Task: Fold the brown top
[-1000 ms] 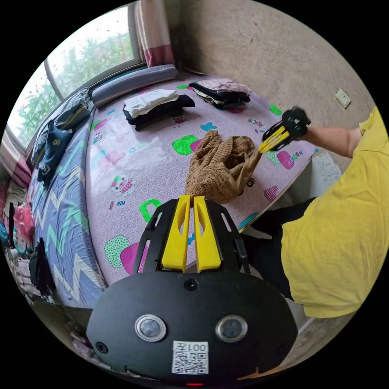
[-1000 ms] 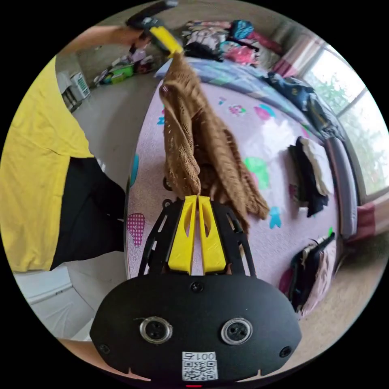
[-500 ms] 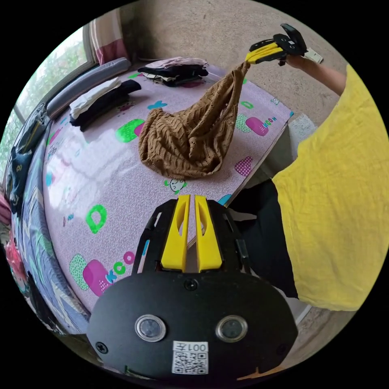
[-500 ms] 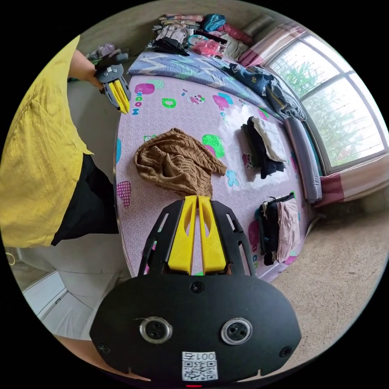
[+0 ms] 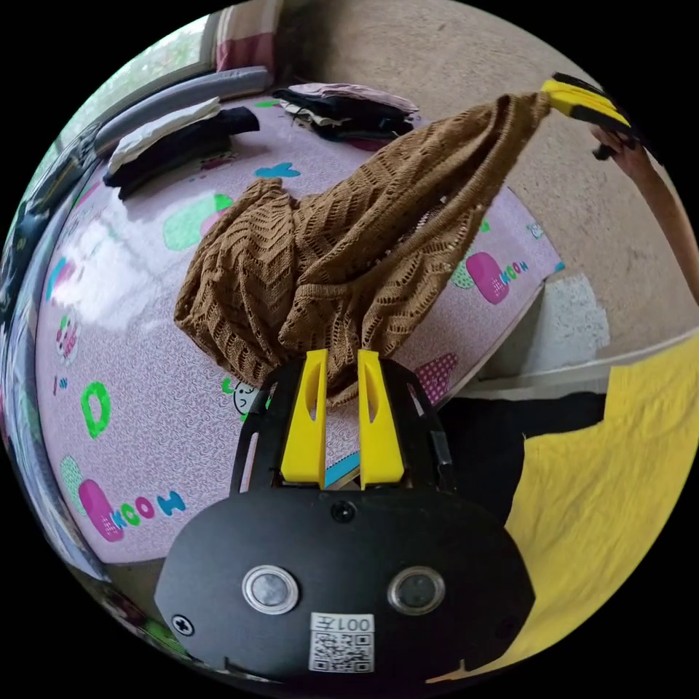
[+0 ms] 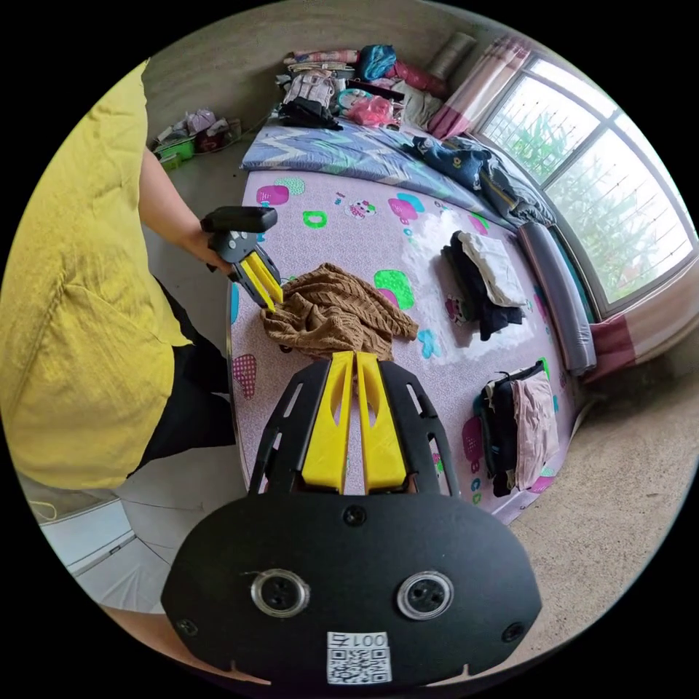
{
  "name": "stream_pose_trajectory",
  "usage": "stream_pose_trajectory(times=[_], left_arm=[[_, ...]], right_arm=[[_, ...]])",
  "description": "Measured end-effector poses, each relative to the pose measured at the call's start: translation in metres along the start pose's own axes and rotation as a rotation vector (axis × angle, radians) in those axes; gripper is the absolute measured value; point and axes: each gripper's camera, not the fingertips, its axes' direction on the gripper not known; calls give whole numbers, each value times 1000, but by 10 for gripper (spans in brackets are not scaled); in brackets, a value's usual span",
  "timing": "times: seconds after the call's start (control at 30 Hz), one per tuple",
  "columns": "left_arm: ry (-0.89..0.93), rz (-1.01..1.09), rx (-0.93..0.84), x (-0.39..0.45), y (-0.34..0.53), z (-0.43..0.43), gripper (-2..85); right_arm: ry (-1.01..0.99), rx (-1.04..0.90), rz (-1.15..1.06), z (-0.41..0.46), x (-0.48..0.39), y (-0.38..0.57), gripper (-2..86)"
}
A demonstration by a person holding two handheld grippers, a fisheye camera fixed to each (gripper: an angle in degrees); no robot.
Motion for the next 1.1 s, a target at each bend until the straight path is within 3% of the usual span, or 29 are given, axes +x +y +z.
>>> stream_pose_trajectory(times=[0.4, 0.73, 0.97, 1.1], left_arm=[[56, -119, -80, 15, 21, 40, -10], [-157, -263, 364, 43, 147, -145, -13], [-245, -229, 269, 100, 197, -146, -13], [-340, -180, 337, 136, 209, -171, -13]], right_arm=[[-87, 79, 34, -24, 3, -16, 2], [-48, 4, -58, -12, -34, -14, 2], [-138, -19, -120, 25, -88, -29, 1], [-118, 62, -72, -6, -74, -48, 0]])
